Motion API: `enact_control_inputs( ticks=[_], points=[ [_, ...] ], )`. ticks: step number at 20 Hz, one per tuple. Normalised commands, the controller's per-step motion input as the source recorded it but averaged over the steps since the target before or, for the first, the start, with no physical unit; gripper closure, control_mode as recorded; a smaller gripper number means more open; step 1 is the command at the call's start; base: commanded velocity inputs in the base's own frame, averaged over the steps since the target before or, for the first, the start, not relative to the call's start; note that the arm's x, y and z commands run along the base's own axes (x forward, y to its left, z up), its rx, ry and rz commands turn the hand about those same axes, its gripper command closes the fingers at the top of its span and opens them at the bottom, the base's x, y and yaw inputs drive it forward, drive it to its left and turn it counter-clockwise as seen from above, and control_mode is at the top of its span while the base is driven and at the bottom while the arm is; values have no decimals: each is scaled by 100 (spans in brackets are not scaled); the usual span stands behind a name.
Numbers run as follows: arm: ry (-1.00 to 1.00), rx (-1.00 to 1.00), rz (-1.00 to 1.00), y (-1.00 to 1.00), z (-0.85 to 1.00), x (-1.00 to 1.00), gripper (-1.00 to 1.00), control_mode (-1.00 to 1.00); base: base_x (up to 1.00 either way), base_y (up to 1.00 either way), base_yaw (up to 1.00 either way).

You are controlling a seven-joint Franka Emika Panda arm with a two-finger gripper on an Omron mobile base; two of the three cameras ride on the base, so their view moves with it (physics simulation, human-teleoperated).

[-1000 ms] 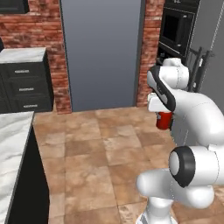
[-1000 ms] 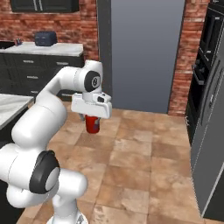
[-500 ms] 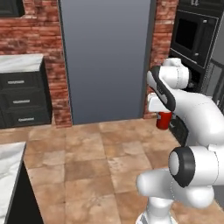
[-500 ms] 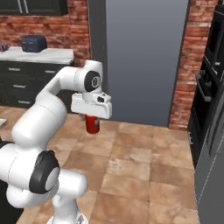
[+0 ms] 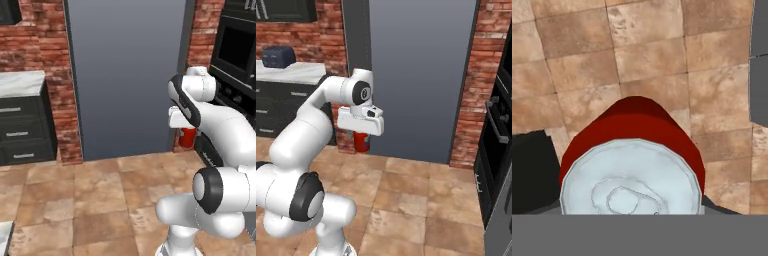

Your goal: Four empty soda cans are scattered around the kitchen. Gather all the cans and cluster them next to the stove for recycling.

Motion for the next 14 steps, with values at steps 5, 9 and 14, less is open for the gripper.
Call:
enact_control_inputs(
  ticks=[5,9,14],
  points=[
    [0,0,0,0,0,0,100,100,100,-21,0],
    [0,0,0,0,0,0,100,100,100,-18,0],
    [0,0,0,0,0,0,100,100,100,-14,0]
  ],
)
